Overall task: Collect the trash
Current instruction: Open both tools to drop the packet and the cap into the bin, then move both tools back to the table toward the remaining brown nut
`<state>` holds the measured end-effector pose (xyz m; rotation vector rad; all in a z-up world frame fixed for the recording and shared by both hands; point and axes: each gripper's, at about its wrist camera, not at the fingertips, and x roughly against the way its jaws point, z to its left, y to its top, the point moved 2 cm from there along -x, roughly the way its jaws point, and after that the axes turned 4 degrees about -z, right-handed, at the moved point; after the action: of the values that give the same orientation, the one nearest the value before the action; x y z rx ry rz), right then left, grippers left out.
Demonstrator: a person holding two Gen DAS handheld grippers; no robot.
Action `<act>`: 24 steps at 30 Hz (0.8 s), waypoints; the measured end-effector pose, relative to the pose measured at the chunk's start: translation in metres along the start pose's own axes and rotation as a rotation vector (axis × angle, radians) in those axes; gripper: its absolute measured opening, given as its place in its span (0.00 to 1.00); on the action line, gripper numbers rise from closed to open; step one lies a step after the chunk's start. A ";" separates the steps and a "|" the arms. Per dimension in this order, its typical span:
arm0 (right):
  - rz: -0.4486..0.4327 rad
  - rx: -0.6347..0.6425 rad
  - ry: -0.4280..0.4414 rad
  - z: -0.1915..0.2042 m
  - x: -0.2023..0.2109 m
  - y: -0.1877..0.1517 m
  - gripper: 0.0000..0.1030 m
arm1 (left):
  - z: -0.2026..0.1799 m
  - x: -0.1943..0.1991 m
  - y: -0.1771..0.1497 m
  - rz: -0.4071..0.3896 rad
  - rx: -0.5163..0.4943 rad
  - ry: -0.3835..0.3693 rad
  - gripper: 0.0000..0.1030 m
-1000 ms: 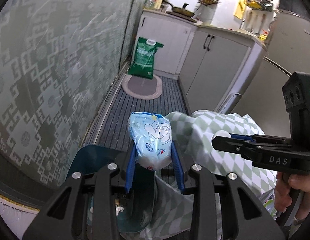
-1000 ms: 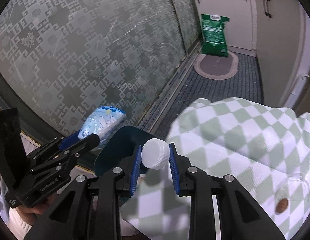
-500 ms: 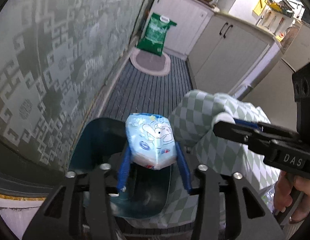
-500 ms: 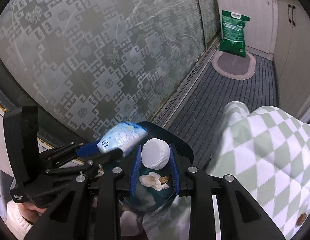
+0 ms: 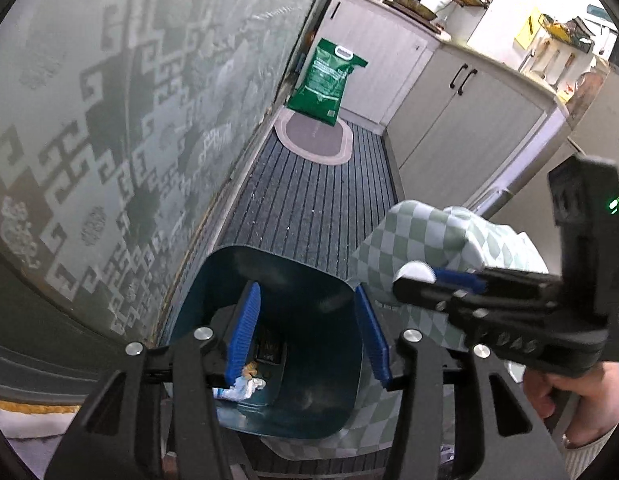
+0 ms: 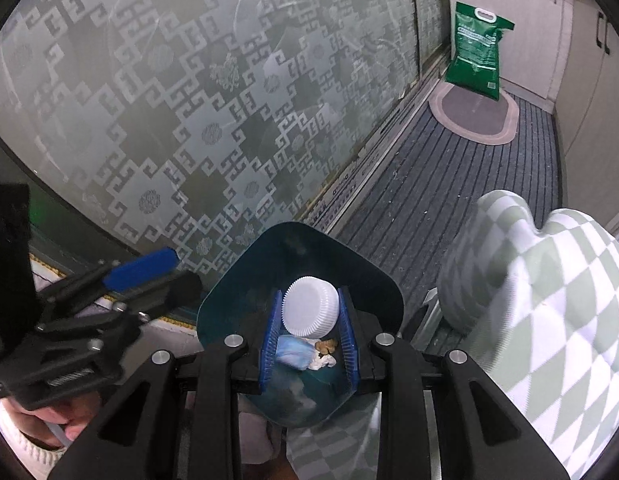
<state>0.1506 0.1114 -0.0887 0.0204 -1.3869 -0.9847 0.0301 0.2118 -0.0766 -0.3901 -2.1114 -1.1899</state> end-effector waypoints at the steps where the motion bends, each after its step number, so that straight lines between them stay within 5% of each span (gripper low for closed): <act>1: 0.006 0.005 -0.005 0.001 -0.002 0.000 0.27 | 0.001 0.002 0.001 -0.006 0.005 -0.005 0.53; 15: 0.091 0.057 -0.011 0.019 -0.035 -0.005 0.28 | 0.004 0.038 0.019 -0.139 0.030 -0.055 0.61; 17: 0.098 0.055 -0.008 0.020 -0.036 -0.006 0.36 | 0.003 0.043 0.021 -0.159 0.031 -0.061 0.64; 19: 0.091 0.049 -0.010 0.019 -0.036 -0.005 0.55 | 0.001 0.046 0.022 -0.178 0.029 -0.066 0.67; 24: 0.043 0.028 -0.007 0.018 -0.029 0.001 0.57 | -0.006 0.056 0.024 -0.238 0.001 -0.062 0.73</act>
<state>0.1404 0.1388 -0.1069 0.0080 -1.4026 -0.9305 0.0055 0.2157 -0.0210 -0.1802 -2.2599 -1.3252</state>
